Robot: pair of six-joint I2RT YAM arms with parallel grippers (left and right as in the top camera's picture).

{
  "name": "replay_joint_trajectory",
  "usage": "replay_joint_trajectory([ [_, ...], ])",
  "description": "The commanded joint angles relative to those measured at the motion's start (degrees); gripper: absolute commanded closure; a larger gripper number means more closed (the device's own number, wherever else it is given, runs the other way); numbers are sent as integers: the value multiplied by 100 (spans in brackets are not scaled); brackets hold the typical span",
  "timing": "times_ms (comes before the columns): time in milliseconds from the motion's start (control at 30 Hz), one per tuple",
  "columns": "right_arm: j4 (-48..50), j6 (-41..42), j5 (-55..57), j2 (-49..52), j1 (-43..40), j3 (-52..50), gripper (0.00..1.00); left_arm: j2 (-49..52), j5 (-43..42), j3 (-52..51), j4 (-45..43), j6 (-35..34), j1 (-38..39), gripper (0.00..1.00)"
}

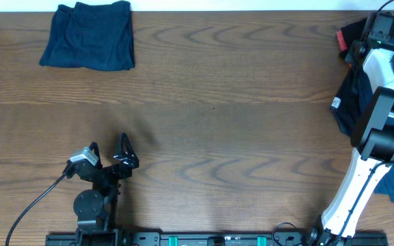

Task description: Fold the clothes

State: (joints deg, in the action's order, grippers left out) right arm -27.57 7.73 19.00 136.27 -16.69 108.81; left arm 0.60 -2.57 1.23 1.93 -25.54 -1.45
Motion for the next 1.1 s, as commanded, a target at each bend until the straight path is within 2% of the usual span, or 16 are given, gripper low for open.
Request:
replay_joint_trajectory([
  [0,-153,149,372,-481,-50,111,99,-33,114,-101,208,-7,-24,2],
  [400,-372,297,369,-929,-50,111,99,-33,114,-101,208,-7,-24,2],
  [1067,-623,293,92,-931,-52,111,96,-33,114,-101,208,-7,-24,2],
])
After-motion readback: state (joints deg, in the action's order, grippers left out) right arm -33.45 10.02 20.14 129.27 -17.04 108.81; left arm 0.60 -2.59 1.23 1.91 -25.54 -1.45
